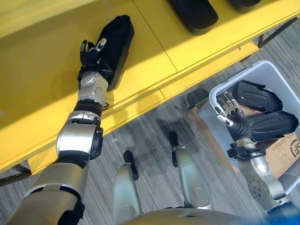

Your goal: Move parts from the plastic box to the shelf.

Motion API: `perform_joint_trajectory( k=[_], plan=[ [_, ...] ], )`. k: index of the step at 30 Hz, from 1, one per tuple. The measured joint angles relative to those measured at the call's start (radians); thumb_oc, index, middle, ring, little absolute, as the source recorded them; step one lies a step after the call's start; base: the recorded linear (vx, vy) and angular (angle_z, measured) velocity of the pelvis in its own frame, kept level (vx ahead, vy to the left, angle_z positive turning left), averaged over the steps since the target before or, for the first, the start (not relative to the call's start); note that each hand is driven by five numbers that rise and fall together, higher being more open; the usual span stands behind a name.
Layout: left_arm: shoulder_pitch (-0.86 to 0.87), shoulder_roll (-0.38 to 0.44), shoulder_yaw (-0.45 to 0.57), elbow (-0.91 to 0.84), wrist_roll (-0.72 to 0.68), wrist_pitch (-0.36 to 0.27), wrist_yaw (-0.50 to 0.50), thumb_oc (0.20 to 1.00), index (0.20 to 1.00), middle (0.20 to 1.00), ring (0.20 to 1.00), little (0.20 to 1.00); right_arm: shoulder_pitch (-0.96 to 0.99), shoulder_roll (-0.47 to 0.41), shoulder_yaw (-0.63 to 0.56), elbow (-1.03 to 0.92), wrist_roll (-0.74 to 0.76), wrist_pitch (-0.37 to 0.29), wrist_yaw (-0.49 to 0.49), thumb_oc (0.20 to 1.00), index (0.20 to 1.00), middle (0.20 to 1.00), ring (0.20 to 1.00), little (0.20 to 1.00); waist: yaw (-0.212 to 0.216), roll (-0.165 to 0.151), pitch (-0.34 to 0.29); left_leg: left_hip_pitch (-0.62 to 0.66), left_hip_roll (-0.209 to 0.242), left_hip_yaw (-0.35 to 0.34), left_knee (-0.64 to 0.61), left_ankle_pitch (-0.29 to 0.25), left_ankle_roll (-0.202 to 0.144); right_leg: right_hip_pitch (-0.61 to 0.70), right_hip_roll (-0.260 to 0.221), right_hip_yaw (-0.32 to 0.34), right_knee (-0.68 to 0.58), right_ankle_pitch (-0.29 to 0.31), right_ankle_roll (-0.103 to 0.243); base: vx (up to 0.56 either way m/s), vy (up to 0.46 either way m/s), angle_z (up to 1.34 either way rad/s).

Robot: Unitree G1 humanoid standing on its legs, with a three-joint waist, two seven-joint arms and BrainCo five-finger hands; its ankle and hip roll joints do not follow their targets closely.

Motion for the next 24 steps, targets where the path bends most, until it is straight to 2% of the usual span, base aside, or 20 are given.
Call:
perform_joint_trajectory(
  k=[6,8,13,20,24],
  plan=[
    [-0.010,0.009,-0.026,-0.020,-0.033,-0.018,0.041,1.000,1.000,1.000,1.000,1.000,-0.003,-0.001,0.000,0.000,0.000,-0.001,-0.020,1.000,1.000,1.000,1.000,1.000,-0.005,-0.004,0.010,0.003,0.000,0.001,-0.001,0.000,0.000,0.002,0.000,0.000,0.000,0.000,0.000,0.00,0.000,0.00],
    [0.005,0.002,-0.029,-0.099,-0.093,-0.031,0.070,1.000,1.000,1.000,1.000,1.000,-0.020,0.000,-0.002,0.002,-0.001,-0.002,-0.029,1.000,1.000,1.000,1.000,1.000,-0.002,-0.008,0.030,0.005,0.000,0.001,0.002,0.000,0.000,0.004,0.000,0.001,0.003,0.000,0.000,-0.05,-0.001,0.00],
    [0.119,-0.026,-0.069,-0.409,-0.210,-0.114,0.100,1.000,1.000,1.000,1.000,1.000,-0.109,0.026,-0.015,0.031,-0.042,-0.004,-0.055,1.000,1.000,1.000,1.000,1.000,0.010,-0.012,0.078,0.006,-0.002,0.000,0.015,-0.003,-0.004,0.003,-0.002,0.002,0.021,-0.006,-0.003,0.02,0.003,0.00],
    [0.162,-0.029,-0.088,-0.523,-0.284,-0.175,0.113,1.000,1.000,1.000,1.000,1.000,-0.145,0.031,-0.011,0.034,-0.078,-0.003,-0.075,1.000,1.000,1.000,1.000,1.000,0.015,-0.011,0.085,0.013,-0.007,0.000,0.015,0.001,-0.001,-0.004,-0.005,0.004,0.050,-0.008,-0.004,-0.04,0.002,0.01],
    [0.194,-0.026,-0.106,-0.689,-0.322,-0.214,0.110,1.000,1.000,1.000,1.000,1.000,-0.154,0.031,-0.019,0.035,-0.079,-0.003,-0.073,1.000,1.000,1.000,1.000,1.000,0.020,-0.010,0.086,0.024,-0.007,0.000,0.014,0.001,-0.003,-0.003,-0.005,0.005,0.067,-0.023,-0.006,0.00,0.000,0.01]
  ],
)
